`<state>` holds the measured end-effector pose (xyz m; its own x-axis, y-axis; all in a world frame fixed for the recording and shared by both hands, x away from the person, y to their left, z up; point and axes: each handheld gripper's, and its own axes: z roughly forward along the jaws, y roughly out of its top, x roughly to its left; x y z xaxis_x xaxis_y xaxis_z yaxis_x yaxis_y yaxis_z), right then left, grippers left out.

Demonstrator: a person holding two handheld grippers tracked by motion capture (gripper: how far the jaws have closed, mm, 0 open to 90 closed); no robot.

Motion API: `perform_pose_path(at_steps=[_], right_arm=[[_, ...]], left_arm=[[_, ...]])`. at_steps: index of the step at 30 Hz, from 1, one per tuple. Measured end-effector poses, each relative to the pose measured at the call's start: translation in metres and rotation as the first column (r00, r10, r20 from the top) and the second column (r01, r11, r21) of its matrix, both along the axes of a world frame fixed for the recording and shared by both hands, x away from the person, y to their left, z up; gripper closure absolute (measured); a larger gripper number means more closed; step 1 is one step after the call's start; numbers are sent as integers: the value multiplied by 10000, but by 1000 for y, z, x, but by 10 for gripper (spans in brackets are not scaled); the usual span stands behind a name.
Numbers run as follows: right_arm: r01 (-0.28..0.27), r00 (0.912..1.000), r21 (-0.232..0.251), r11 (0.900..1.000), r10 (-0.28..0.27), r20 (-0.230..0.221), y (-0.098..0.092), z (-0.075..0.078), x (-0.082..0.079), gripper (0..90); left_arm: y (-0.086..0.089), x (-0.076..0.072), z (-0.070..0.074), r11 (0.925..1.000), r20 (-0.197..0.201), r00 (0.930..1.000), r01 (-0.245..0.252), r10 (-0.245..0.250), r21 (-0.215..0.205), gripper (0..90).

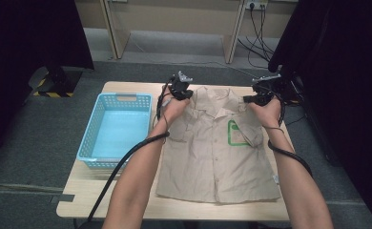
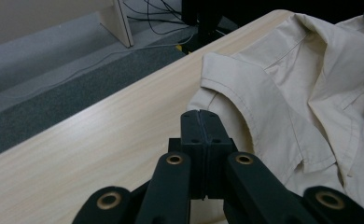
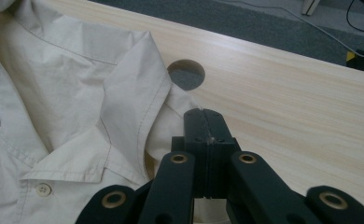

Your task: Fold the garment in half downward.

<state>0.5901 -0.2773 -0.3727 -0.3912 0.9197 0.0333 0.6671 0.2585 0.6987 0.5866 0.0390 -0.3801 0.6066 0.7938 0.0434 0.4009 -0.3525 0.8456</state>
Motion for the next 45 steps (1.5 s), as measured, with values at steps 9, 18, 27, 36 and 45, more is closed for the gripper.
perform_pose_path(at_steps=[9,18,27,36,45], right_arm=[[18,9998,148,9999,-21,197,-4,11,-3,900],[54,9992,180,9998,-61,392,-3,19,-4,900],[17,9977,206,9998,-31,673,-3,31,-7,900],[7,9966,203,9998,-23,819,-5,33,-9,900],[-145,9946,291,9995,114,1033,-8,29,-24,900]], left_arm=[[4,-2,10,10000,186,9998,16,-14,-83,898],[7,-5,21,9999,496,9988,39,-32,-154,899],[9,-7,32,9994,816,9967,81,-54,-326,898],[9,-10,38,9991,995,9949,185,-146,-383,898],[9,-23,40,9984,1193,9913,558,-558,28,899]])
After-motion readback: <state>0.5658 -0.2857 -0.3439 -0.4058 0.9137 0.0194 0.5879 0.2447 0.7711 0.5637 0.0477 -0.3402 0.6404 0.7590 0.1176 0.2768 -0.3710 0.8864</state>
